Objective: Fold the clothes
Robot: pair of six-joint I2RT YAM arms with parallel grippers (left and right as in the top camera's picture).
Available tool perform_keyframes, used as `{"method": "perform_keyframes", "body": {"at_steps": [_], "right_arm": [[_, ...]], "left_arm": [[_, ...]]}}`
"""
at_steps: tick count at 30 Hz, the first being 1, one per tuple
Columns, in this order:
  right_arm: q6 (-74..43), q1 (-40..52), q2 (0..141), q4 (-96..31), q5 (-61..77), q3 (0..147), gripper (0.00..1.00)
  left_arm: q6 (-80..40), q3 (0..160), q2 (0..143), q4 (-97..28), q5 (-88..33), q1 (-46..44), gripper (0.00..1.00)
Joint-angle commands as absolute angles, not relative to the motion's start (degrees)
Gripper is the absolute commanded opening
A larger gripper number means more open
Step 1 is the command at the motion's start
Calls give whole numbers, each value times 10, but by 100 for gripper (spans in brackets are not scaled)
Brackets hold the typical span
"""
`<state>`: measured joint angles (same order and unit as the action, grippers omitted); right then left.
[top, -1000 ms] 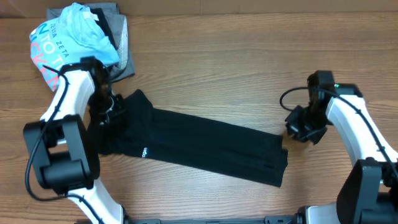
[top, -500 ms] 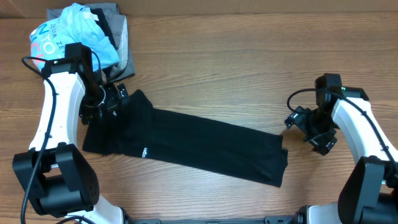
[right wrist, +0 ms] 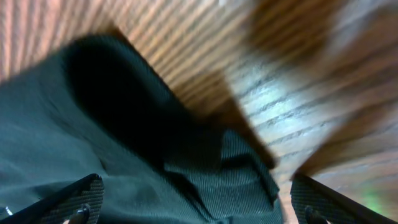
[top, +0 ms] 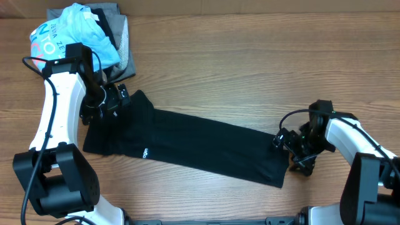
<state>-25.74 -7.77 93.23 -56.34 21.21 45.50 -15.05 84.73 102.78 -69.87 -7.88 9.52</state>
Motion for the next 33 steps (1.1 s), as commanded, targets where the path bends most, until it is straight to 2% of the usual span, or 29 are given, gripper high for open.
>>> {"method": "perform_keyframes", "body": {"at_steps": [1,5,7,12,14,15,22,26,31,33], "right_arm": [[-246,-73,933,-548,227,426,100],[-246,-64,933,-509,248,396,100],[-246,-61,933,-482,270,381,92],[-257,-61,933,-455,282,368,45],[-266,-61,933,-452,281,368,23],[-271,-61,933,-450,282,368,4],[-286,-62,931,-470,271,411,4],[-290,-62,931,-553,170,490,4],[-356,-62,927,-664,6,585,4],[-363,-62,924,-692,-15,616,4]], "left_arm": [[-155,853,1037,-698,-75,97,100],[-155,853,1037,-698,-75,97,100],[-155,853,1037,-698,-75,97,100],[-154,853,1037,-698,-75,97,100],[-154,853,1037,-698,-75,97,100],[-154,853,1037,-698,-75,97,100],[-154,853,1037,-699,-75,97,100],[-154,852,1037,-699,-75,97,100],[-154,852,1037,-700,-75,97,100],[-154,852,1037,-700,-75,97,100]]}}
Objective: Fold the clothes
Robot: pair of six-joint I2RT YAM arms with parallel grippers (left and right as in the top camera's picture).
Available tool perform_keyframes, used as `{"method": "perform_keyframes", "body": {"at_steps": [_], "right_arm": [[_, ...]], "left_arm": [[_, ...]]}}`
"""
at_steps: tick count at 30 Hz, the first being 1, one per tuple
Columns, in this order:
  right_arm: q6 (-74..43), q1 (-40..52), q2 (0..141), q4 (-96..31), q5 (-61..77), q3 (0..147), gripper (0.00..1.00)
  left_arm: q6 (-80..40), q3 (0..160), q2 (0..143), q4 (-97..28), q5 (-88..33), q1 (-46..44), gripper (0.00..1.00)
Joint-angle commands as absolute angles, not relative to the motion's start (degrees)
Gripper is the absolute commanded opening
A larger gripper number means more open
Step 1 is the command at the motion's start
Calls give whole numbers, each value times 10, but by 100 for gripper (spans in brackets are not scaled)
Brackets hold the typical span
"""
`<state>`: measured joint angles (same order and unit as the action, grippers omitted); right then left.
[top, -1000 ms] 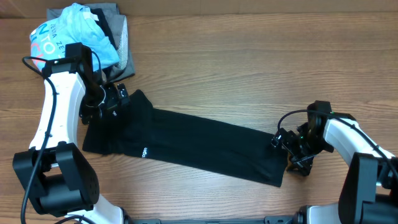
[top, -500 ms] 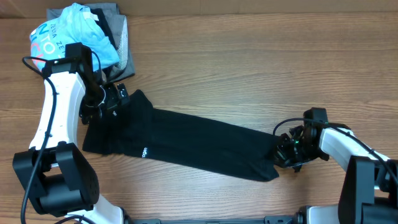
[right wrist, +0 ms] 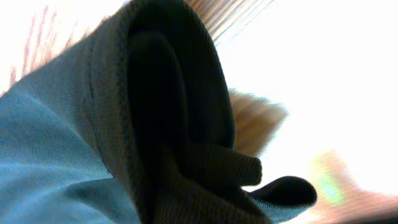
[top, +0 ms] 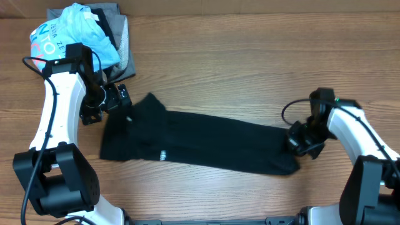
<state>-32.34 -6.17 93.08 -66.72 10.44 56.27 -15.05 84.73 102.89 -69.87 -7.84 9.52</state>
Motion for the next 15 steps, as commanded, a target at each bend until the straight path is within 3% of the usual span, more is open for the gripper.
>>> {"method": "perform_keyframes", "body": {"at_steps": [1,8,15], "right_arm": [[-363,-62,922,-702,-15,630,4],[-362,-29,903,-730,13,680,4],[-356,84,899,-674,101,680,4]], "left_arm": [[-154,852,1037,-700,-75,97,100],[-155,852,1037,-698,-75,97,100],[-154,852,1037,-698,-75,97,100]]}}
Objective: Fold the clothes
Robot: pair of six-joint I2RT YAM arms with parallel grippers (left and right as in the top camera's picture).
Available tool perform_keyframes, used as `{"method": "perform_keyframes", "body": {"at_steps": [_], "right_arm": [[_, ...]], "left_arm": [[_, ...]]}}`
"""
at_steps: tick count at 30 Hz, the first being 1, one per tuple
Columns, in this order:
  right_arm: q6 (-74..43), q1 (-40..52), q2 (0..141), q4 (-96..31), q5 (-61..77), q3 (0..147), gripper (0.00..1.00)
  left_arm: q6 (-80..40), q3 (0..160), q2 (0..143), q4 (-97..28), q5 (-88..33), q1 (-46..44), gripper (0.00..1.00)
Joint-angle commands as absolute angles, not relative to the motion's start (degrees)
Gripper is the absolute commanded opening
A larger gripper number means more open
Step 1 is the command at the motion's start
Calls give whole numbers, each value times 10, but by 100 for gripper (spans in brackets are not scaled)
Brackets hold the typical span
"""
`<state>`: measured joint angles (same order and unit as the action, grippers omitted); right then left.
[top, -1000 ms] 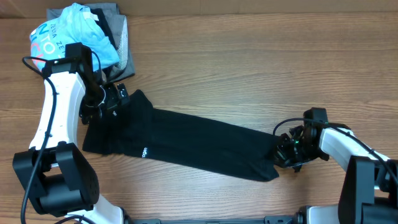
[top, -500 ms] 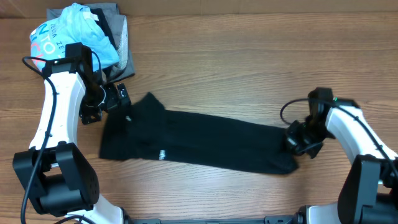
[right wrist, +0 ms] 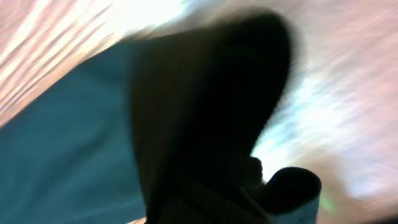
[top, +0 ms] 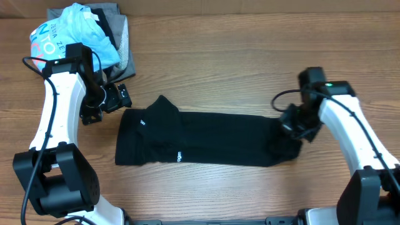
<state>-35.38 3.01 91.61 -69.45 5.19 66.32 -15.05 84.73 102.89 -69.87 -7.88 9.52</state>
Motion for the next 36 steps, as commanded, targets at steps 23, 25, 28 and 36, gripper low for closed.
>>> {"method": "perform_keyframes", "body": {"at_steps": [23,25,28,36], "right_arm": [[-451,351,904,-532,150,678,11],[-451,353,907,-527,151,678,13],[-451,354,912,-519,151,675,15],[-466,356,951,-499,152,675,22]], "left_arm": [[-154,852,1037,-701,-75,97,100],[-154,852,1037,-701,-75,97,100],[-154,852,1037,-701,-75,97,100],[-154,852,1037,-703,-75,97,100]]}}
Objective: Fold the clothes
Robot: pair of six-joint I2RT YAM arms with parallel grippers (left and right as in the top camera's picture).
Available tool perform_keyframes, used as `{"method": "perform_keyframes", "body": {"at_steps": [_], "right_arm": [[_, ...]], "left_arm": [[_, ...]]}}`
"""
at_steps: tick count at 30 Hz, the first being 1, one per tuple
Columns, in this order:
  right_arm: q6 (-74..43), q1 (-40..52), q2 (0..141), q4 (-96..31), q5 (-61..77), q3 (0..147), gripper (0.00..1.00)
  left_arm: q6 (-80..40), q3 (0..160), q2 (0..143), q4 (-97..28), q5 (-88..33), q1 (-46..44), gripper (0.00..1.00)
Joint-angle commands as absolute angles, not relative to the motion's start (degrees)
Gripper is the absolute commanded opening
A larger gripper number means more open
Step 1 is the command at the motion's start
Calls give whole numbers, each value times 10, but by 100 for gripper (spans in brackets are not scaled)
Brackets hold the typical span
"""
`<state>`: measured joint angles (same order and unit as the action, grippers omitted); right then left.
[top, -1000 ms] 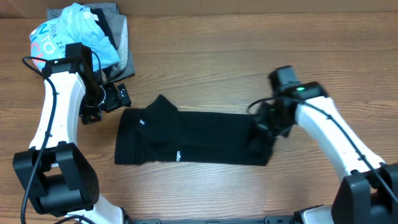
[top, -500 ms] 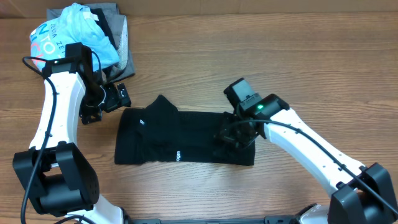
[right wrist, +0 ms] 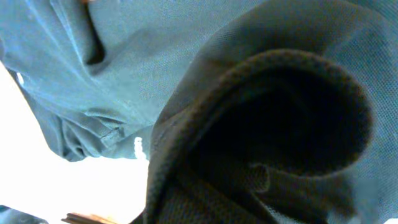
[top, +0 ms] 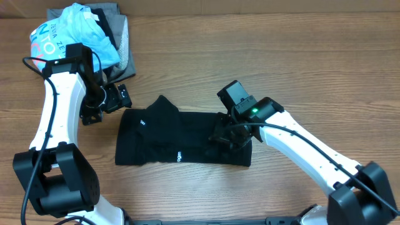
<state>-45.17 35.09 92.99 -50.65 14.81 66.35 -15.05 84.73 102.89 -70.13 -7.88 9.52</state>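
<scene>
A long black garment [top: 169, 137] lies across the middle of the table, a small white logo near its front edge. Its right end is doubled over to the left, and my right gripper [top: 230, 132] is shut on that end, low over the cloth. In the right wrist view a thick rolled hem of the black garment [right wrist: 261, 124] fills the frame and hides the fingers. My left gripper [top: 119, 99] hangs just beyond the garment's upper left corner, apart from it and seemingly open with nothing in it.
A pile of clothes sits at the back left corner: a light blue printed shirt [top: 75, 31] on top of a grey garment [top: 124, 37]. The left arm [top: 59, 106] stretches along the left side. Bare wooden table [top: 312, 75] lies to the right.
My right gripper has moved from the table's right side to the left, over the garment's middle, with the right end in it. That end is now folded over, and the garment looks much shorter.
The garment lay slanted, its upper left corner at my left gripper and its right end at my right gripper. Then it sat farther right, clear of the left gripper, with the right end lifted. Later it lay straight, and now its right end is folded over leftward.
</scene>
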Motion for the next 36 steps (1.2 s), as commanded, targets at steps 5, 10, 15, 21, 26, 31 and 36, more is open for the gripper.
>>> {"method": "perform_keyframes", "body": {"at_steps": [5,10,15,21,26,31,36], "right_arm": [[-467,371,977,-474,169,675,31],[-448,370,976,-481,174,680,80],[-389,353,974,-528,196,719,99],[-357,318,973,-543,196,749,97],[-356,309,978,-544,188,731,66],[-361,322,994,-541,191,702,64],[-384,335,1010,-530,197,683,65]], "left_arm": [[-154,852,1037,-703,-75,97,100],[-154,852,1037,-704,-75,97,100],[-154,852,1037,-704,-75,97,100],[-154,852,1037,-705,-75,97,100],[-154,852,1037,-705,-75,97,100],[-154,852,1037,-705,-75,97,100],[-154,852,1037,-707,-75,97,100]]}}
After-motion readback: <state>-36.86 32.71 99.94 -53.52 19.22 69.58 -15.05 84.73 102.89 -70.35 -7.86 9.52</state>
